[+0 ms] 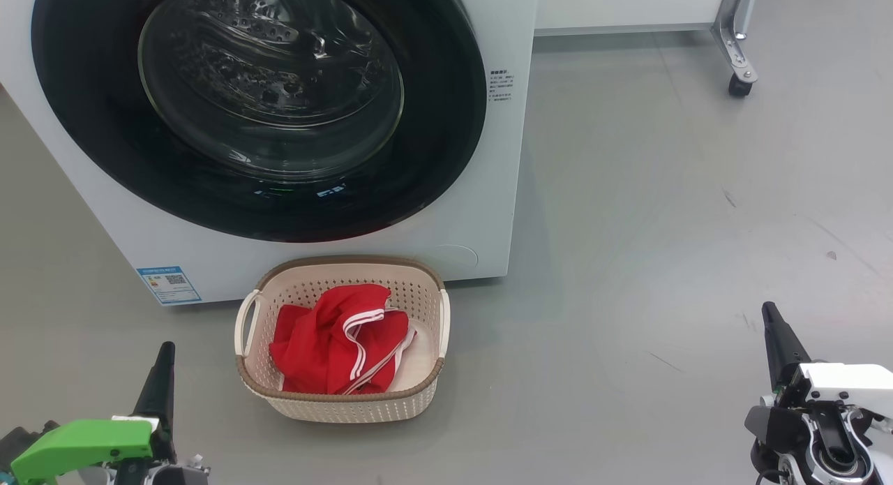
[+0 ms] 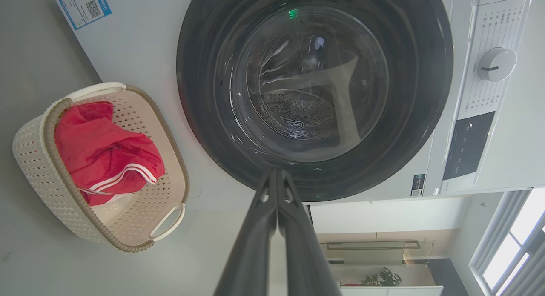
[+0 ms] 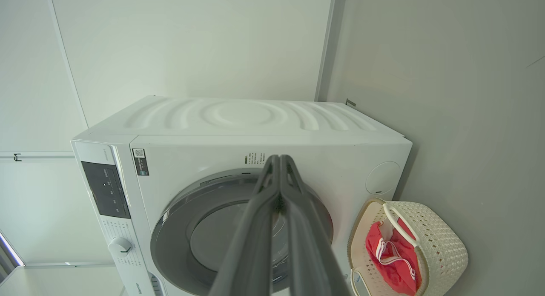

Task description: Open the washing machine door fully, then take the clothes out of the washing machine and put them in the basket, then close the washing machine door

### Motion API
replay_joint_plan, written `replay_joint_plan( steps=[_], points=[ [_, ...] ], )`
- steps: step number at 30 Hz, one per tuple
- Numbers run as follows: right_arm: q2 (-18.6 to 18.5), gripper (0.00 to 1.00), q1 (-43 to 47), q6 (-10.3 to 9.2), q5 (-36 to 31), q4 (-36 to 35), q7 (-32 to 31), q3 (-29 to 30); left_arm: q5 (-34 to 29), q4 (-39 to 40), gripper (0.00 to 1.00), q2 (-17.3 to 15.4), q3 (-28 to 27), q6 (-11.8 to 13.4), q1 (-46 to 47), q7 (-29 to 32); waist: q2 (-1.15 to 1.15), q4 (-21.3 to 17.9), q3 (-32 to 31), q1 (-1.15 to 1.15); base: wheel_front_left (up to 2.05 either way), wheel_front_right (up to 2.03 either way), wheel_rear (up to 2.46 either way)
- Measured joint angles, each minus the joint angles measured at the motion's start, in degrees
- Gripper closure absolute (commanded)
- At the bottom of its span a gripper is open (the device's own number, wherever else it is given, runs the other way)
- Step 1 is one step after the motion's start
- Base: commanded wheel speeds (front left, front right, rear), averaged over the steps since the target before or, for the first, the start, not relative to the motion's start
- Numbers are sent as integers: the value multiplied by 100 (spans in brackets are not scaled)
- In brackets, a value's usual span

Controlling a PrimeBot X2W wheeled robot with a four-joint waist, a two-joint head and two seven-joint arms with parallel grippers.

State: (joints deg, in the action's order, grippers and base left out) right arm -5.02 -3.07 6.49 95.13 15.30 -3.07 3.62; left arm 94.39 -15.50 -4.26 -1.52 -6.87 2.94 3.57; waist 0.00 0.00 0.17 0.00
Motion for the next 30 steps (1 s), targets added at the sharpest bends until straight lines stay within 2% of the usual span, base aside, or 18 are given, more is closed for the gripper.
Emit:
replay_joint_plan(
  steps=[30],
  points=[
    [4,100,-4,20,0,48,-14,13,0,-37,100,10,-11,-1,4,41,0,0,-2,0,0,0,0]
  ],
)
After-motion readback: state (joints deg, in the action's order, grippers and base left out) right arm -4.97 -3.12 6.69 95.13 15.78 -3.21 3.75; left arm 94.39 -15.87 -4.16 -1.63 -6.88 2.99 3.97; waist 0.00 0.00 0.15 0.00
